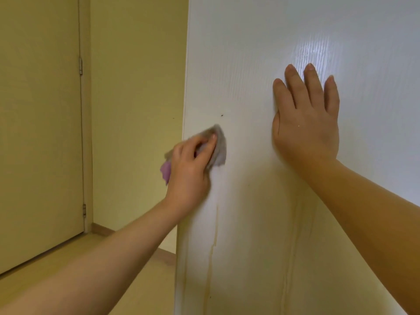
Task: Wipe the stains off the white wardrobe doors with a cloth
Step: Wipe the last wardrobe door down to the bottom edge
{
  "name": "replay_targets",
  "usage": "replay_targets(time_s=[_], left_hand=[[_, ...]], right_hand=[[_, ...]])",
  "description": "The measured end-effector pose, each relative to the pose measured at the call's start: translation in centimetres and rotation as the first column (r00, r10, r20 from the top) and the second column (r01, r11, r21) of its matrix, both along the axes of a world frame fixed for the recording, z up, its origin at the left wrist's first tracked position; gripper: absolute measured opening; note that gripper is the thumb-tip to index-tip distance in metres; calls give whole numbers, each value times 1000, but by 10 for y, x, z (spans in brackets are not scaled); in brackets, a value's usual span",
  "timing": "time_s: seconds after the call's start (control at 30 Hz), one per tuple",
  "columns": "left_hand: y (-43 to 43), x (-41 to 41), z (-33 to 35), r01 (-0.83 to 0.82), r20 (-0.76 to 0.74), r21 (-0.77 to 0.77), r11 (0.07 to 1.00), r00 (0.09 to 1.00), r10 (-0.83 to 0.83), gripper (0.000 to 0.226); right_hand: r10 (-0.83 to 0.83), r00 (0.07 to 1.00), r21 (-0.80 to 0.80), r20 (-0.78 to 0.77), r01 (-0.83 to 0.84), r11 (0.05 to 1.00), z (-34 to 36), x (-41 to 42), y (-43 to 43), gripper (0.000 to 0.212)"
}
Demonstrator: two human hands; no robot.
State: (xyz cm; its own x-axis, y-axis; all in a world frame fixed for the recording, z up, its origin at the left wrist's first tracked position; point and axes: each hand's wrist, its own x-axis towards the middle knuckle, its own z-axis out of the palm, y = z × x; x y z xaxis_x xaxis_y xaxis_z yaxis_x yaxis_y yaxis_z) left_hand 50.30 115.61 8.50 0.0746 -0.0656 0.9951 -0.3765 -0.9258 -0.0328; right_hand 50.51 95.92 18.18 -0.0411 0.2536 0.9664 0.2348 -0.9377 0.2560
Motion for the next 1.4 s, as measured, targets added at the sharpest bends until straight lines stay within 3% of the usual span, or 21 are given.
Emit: replay_targets(time_s=[0.07,0.1,0.2,0.27,0.33,0.4,0.47,0.57,0.67,0.73,0.77,0.83,0.87,0.93,1.0,1.07,1.13,1.2,1.27,1.33,1.4], left_hand=[[-6,3,16,31,28,-27,999,999,-30,48],[-6,2,1,14,33,38,999,999,-15,50],[10,-14,-68,-46,23,389,920,999,41,47],[30,-19,-62,-64,22,564,823,998,62,37],[36,-10,-13,-139,74,499,856,990,117,43],[31,-1,37,-141,69,206,968,989,130,48],[20,2,36,-74,71,97,992,995,68,47],[10,-9,-56,-79,51,403,912,997,63,42],[19,-24,-93,-49,1,607,793,998,61,39],[19,-18,-56,-79,29,536,841,997,76,41],[15,-14,-34,-85,47,418,905,996,72,44],[1,-10,-13,-50,31,172,984,999,45,49],[-7,-9,-22,-40,32,156,987,999,35,49],[-17,-12,-66,-46,31,342,939,999,38,45],[-13,-21,-99,-23,32,558,829,999,6,36],[-10,-23,-85,-12,39,613,790,999,-15,32],[-21,-20,-46,-22,53,494,869,999,-5,38],[-41,-15,-7,7,61,256,967,998,-24,43],[-62,-11,-5,23,94,232,972,995,-46,42],[-70,-6,-46,33,99,449,893,991,-86,37],[-65,-14,-85,40,73,678,734,990,-121,37]], right_hand=[[7,1000,-3,-9,-7,1000,1,0,0,41],[13,1000,-5,-21,-13,1000,0,-1,-1,40],[25,999,-17,-40,-26,1000,0,-3,-2,39],[26,999,-29,-38,-27,999,-1,-3,-3,39],[18,999,-32,-32,-19,999,-2,-4,-3,39],[18,999,-25,-31,-19,1000,-1,-3,-3,39],[24,999,-25,-24,-25,999,-1,-2,-3,38],[50,997,-43,-66,-53,998,1,-5,-6,42],[82,959,-103,-271,-114,988,3,-20,-15,51],[61,942,-145,-331,-115,983,1,-29,-27,49],[64,947,-158,-314,-119,980,-1,-33,-32,45],[64,979,-164,-192,-97,982,-9,-39,-43,41],[58,989,-152,-138,-80,985,-14,-39,-49,39],[46,995,-114,-85,-55,992,-25,-44,-63,35],[46,996,-52,-78,-50,997,-36,-52,-75,32],[30,993,-26,-111,-34,999,-48,-57,-84,32],[1,987,-51,-158,-9,999,-59,-60,-92,32],[-10,984,-29,-180,5,1000,-62,-60,-97,34],[-8,982,12,-186,11,1000,-64,-61,-102,37],[-10,980,34,-201,17,999,-67,-61,-106,39],[-33,971,3,-237,35,999,-74,-62,-110,43]])
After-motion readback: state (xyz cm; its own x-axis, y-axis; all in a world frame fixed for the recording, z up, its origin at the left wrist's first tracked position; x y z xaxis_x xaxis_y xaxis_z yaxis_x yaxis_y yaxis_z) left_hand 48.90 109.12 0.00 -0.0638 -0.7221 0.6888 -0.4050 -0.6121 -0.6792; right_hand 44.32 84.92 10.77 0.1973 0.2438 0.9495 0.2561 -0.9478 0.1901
